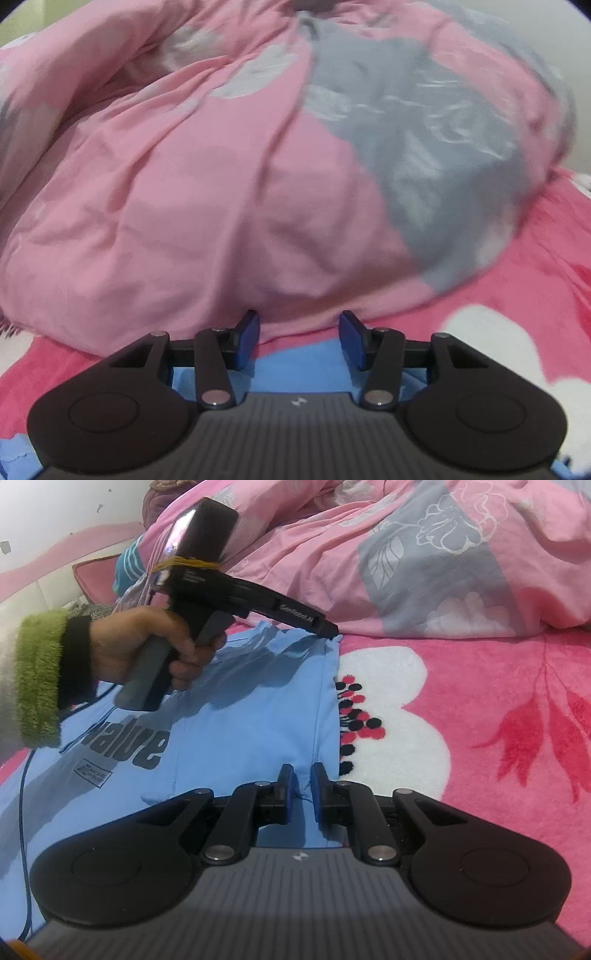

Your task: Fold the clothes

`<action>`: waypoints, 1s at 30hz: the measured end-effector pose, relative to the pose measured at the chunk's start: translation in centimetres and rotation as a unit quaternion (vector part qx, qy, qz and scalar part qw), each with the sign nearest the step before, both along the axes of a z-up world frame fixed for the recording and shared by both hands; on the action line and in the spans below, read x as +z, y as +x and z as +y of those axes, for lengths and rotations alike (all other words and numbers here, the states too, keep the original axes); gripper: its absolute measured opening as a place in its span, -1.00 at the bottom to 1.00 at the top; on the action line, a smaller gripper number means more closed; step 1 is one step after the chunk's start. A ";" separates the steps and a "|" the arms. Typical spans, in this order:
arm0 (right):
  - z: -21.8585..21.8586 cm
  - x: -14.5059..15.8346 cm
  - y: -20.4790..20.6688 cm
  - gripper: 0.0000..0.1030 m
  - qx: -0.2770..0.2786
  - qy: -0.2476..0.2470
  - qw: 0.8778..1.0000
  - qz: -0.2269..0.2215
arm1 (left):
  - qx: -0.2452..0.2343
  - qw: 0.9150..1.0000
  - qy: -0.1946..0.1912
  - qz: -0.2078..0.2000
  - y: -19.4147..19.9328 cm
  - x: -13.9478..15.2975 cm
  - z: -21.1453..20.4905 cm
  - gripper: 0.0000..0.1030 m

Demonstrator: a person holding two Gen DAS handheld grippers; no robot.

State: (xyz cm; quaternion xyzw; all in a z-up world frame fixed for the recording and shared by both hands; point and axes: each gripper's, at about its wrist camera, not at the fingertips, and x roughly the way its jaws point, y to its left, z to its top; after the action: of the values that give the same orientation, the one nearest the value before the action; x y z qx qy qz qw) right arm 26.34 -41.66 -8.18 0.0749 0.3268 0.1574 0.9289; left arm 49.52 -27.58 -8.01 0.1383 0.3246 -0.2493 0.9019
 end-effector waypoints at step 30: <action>-0.3 -0.1 0.2 -0.82 0.001 0.010 1.000 0.000 | 0.003 0.989 -0.141 0.052 -5.2 5.5 8.9 -0.28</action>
State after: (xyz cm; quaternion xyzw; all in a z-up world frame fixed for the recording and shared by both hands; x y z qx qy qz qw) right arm 26.55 -41.96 -8.28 0.0839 0.3253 0.1611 0.9280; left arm 44.34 -18.69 -2.49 -0.0039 0.3331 -0.2963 0.8951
